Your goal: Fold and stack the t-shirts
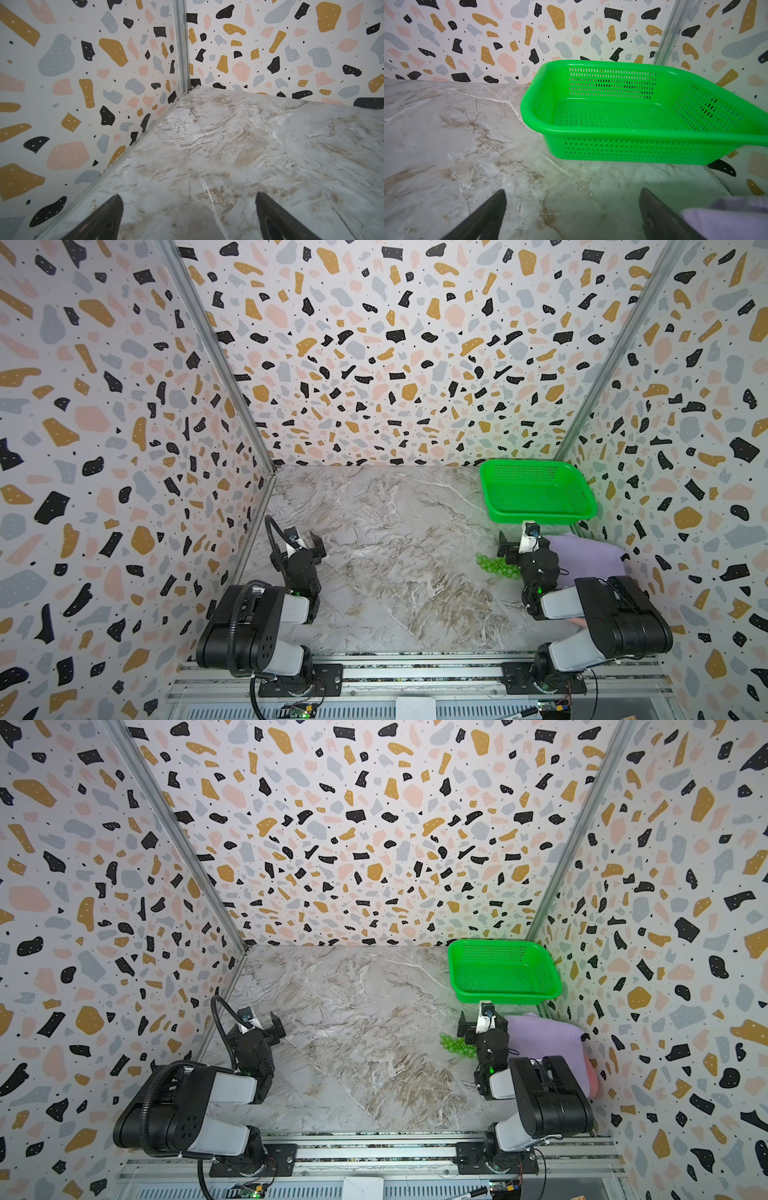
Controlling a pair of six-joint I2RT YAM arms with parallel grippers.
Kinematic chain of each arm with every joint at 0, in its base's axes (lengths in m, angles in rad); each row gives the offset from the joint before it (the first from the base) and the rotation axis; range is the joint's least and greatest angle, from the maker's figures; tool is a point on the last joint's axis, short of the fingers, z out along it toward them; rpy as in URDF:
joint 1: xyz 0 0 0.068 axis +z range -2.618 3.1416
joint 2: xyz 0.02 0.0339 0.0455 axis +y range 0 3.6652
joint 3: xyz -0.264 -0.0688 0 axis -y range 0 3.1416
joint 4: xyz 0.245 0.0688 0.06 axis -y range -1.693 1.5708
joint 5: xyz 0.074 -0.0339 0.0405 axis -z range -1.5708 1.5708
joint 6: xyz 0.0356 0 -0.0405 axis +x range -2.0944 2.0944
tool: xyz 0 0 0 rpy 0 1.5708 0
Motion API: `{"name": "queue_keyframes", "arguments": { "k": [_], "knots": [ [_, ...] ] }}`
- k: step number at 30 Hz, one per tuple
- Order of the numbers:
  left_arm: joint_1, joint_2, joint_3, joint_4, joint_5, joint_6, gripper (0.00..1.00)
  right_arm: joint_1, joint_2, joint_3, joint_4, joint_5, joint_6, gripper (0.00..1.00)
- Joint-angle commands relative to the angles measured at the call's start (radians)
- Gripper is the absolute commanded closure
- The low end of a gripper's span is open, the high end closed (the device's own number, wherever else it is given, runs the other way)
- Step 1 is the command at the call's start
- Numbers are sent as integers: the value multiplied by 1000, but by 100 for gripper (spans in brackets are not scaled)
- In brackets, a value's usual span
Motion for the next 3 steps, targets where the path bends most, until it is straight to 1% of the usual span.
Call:
{"name": "queue_keyframes", "arguments": {
  "k": [1,3],
  "knots": [
    [-5,-14,4,46,-17,10,0,3,-1,7,9,8,-7,1],
    [-5,-20,-2,51,-15,8,0,5,-9,-2,13,7,-11,1]
  ]
}}
